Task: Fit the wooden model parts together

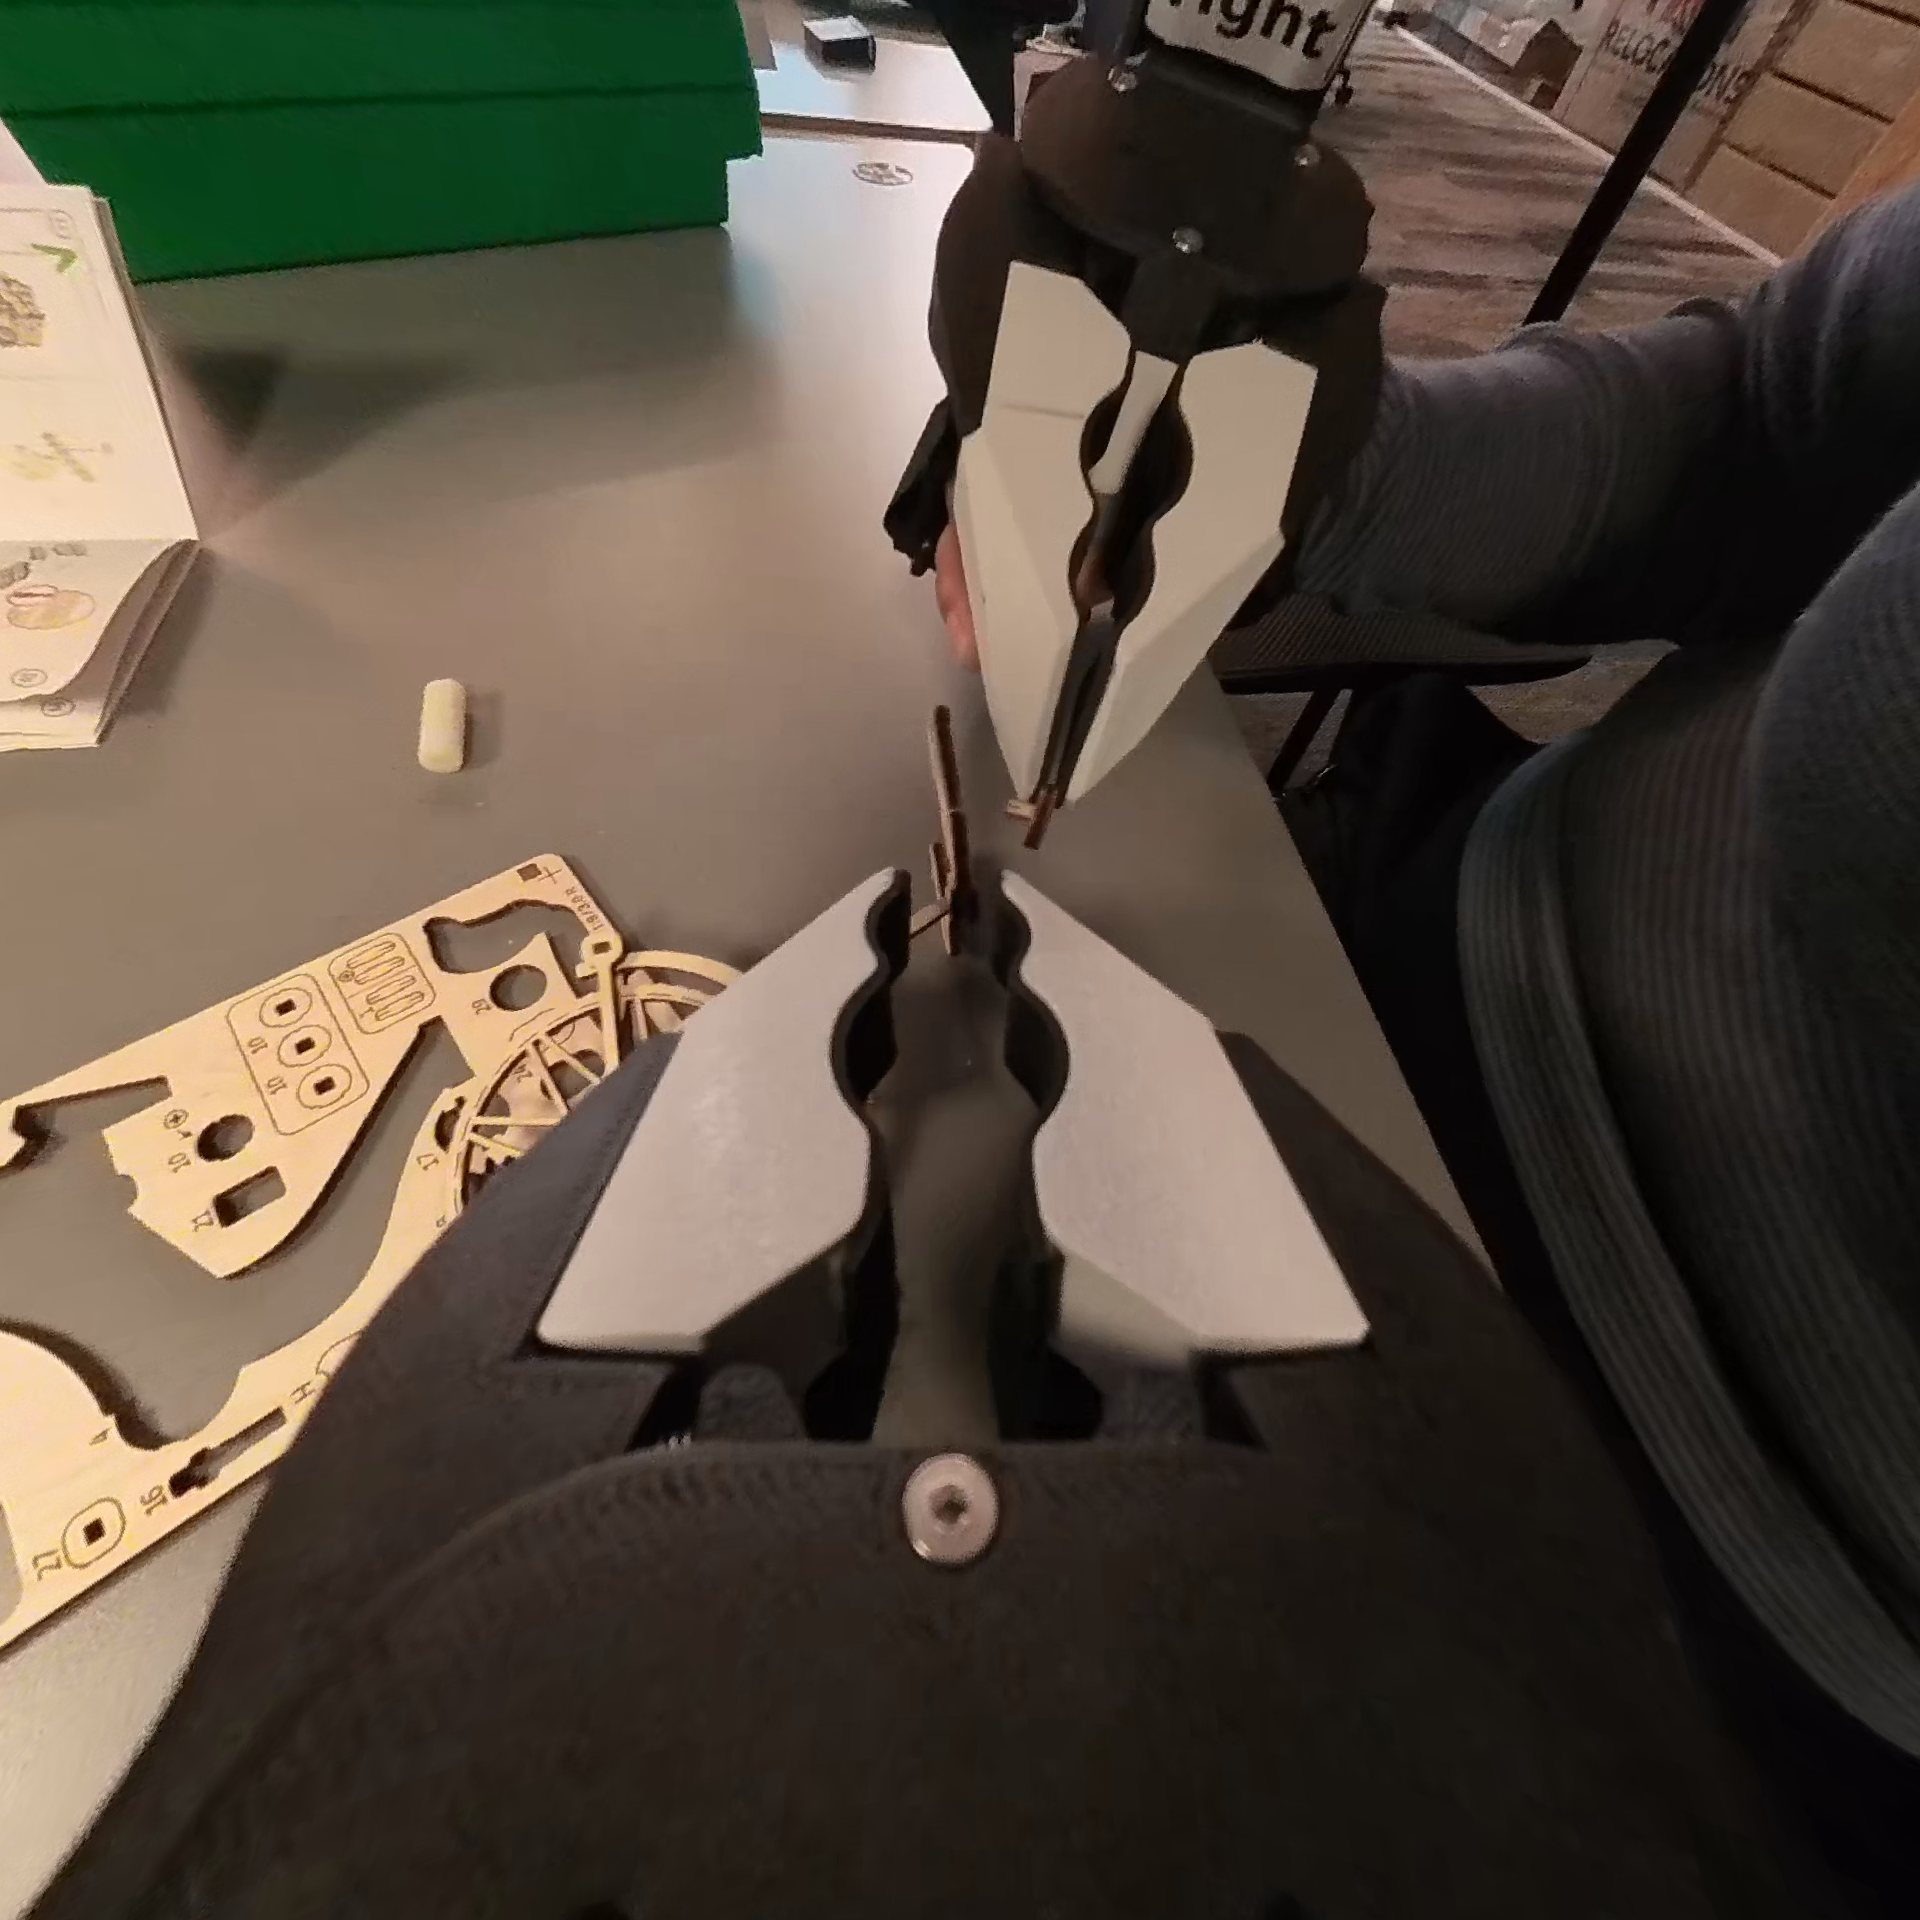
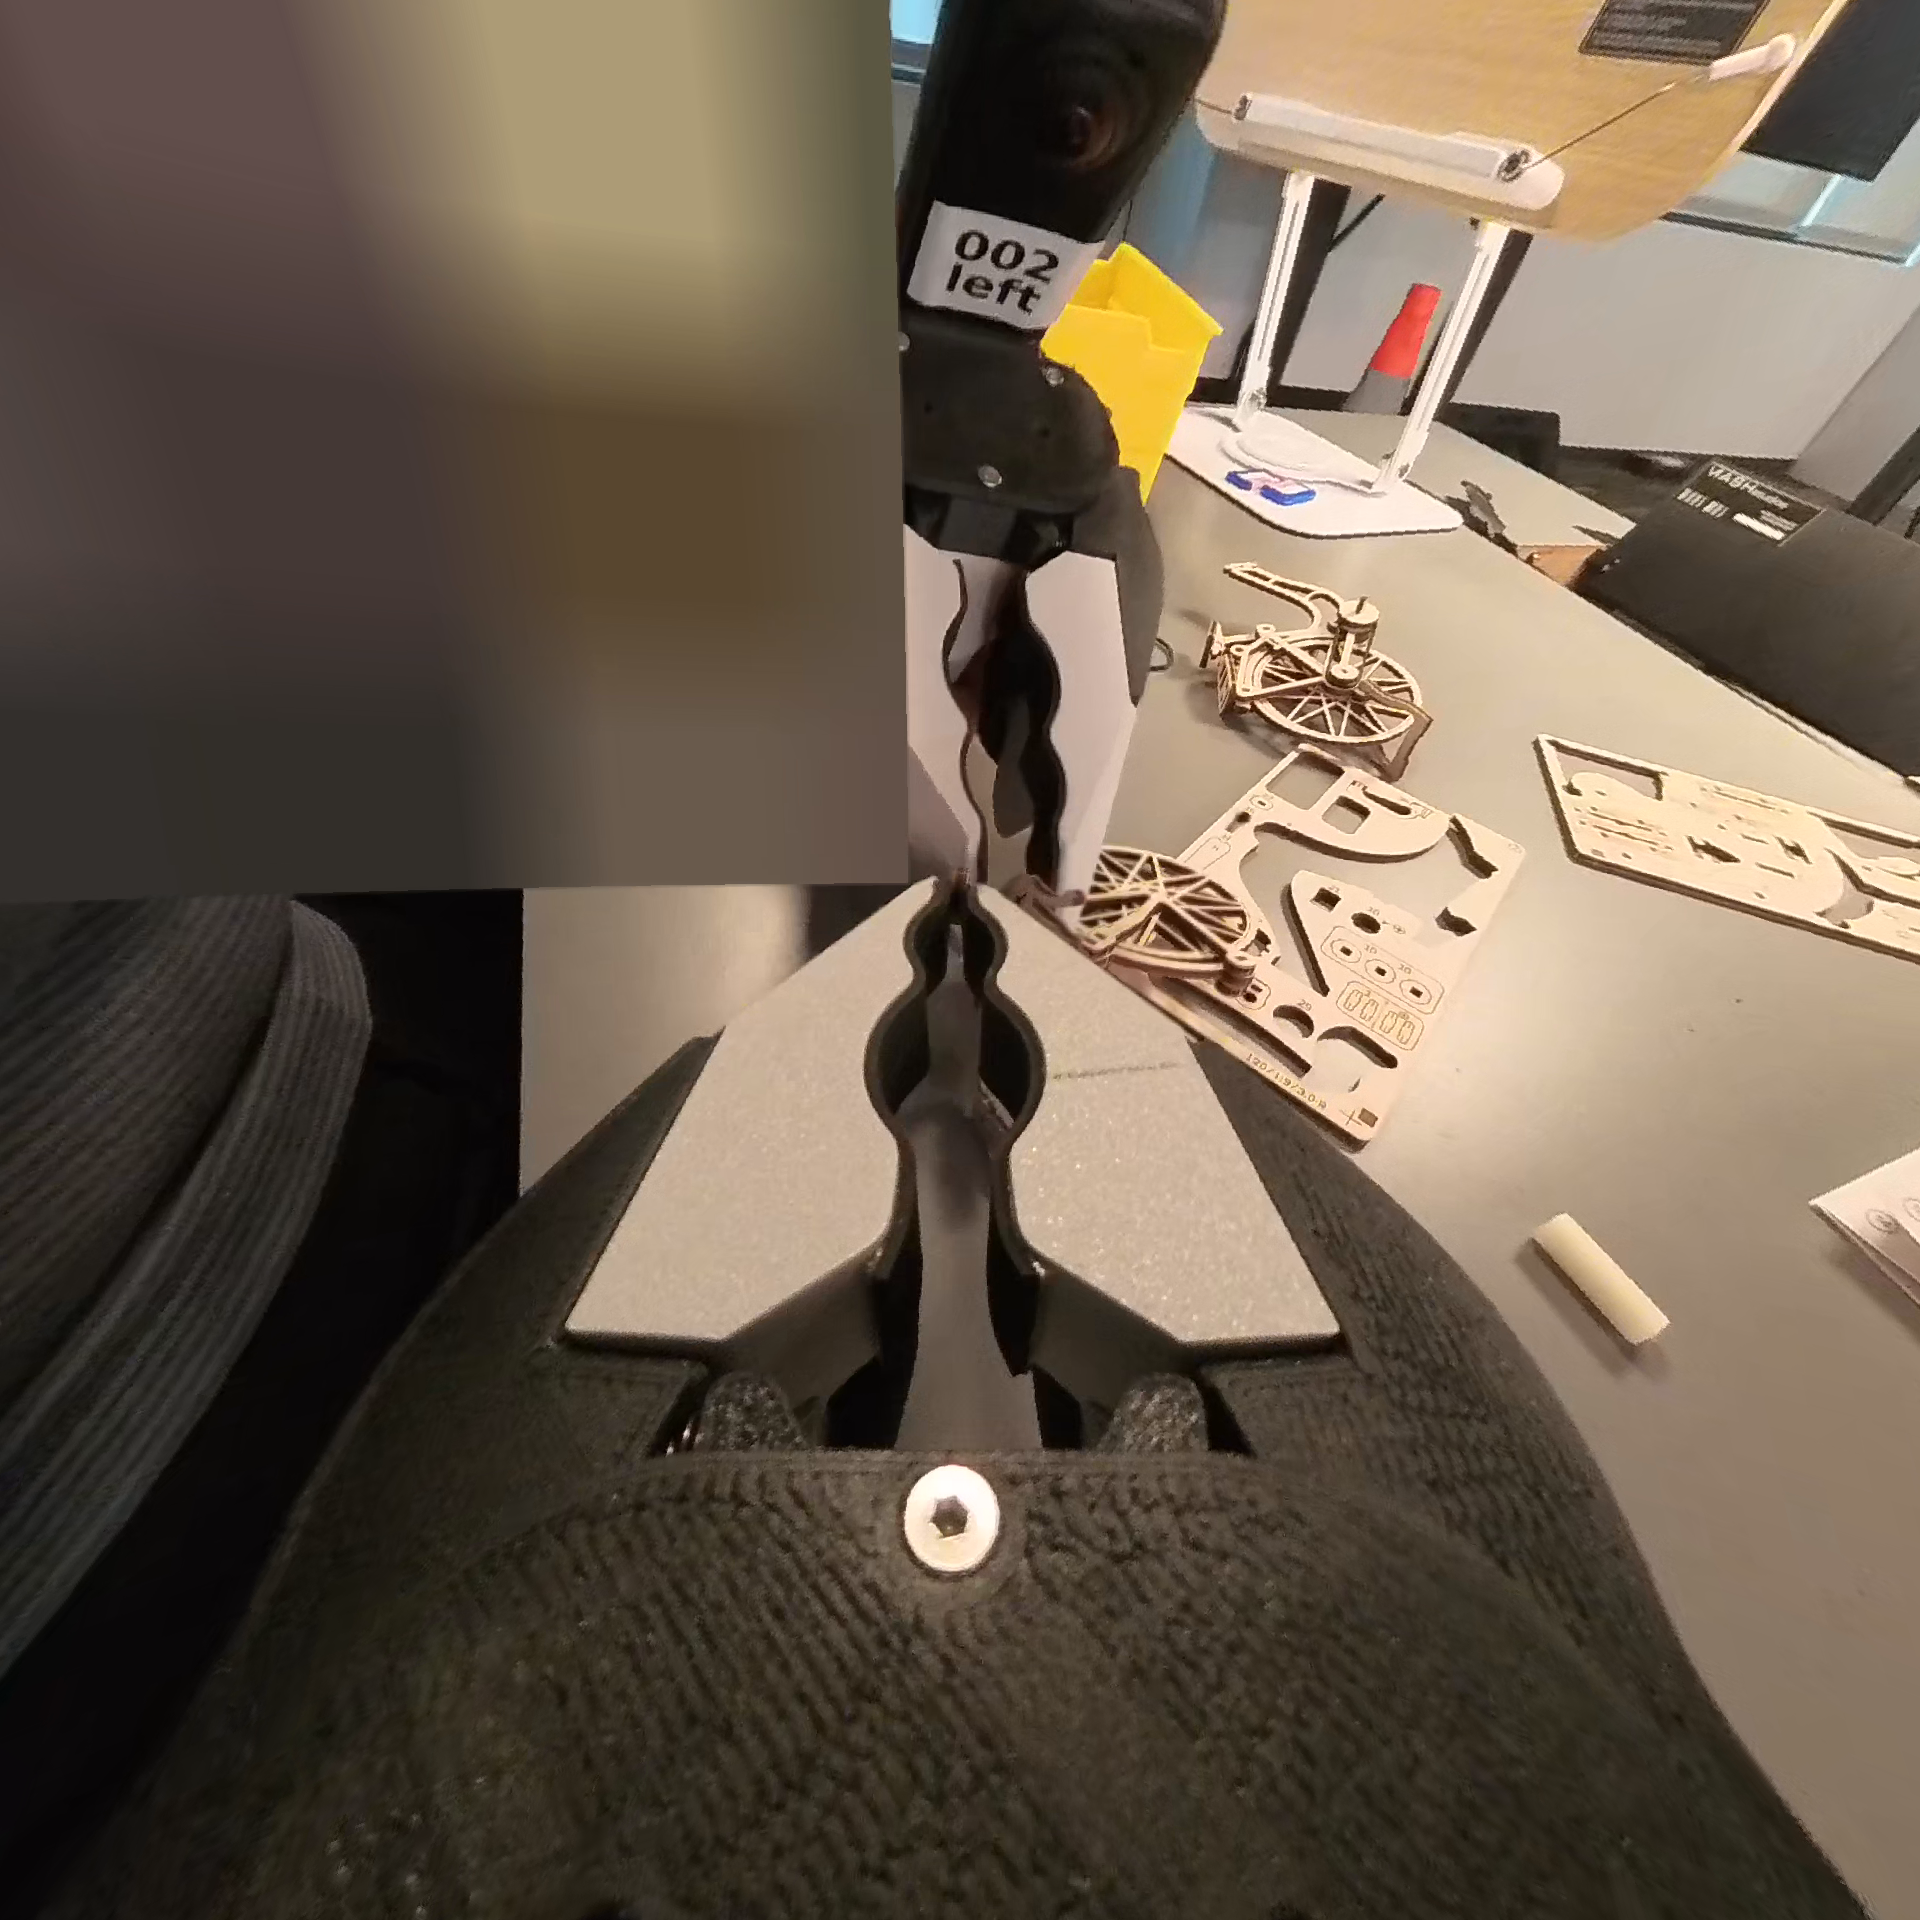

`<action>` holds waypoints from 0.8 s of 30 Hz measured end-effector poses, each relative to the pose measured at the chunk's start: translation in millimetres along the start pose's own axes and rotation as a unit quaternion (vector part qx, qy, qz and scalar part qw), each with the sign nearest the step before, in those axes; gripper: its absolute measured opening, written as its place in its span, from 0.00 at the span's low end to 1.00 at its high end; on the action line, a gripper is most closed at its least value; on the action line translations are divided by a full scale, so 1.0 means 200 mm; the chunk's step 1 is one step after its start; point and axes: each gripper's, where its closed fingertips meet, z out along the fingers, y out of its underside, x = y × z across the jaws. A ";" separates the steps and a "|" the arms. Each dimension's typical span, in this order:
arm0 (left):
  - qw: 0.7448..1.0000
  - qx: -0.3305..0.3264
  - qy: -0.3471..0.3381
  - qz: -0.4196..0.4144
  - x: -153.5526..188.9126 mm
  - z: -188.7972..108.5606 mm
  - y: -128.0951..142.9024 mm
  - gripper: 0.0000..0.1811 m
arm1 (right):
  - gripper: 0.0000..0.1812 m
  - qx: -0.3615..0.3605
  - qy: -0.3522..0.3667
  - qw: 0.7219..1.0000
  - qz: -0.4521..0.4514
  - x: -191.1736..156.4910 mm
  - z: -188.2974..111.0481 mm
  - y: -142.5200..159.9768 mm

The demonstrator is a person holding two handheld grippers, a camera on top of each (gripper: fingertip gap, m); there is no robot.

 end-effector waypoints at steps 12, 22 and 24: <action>1.000 -0.017 -0.001 0.004 0.02 0.03 0.02 0.02 | 0.00 0.002 0.004 1.000 0.008 0.02 0.01 -0.01; 1.000 -0.013 0.006 -0.002 0.02 0.02 0.01 0.02 | 0.00 0.002 -0.004 1.000 0.009 0.01 0.02 -0.01; 1.000 -0.017 0.008 0.001 0.03 0.03 0.02 0.02 | 0.00 0.003 -0.006 1.000 0.010 0.00 0.02 -0.01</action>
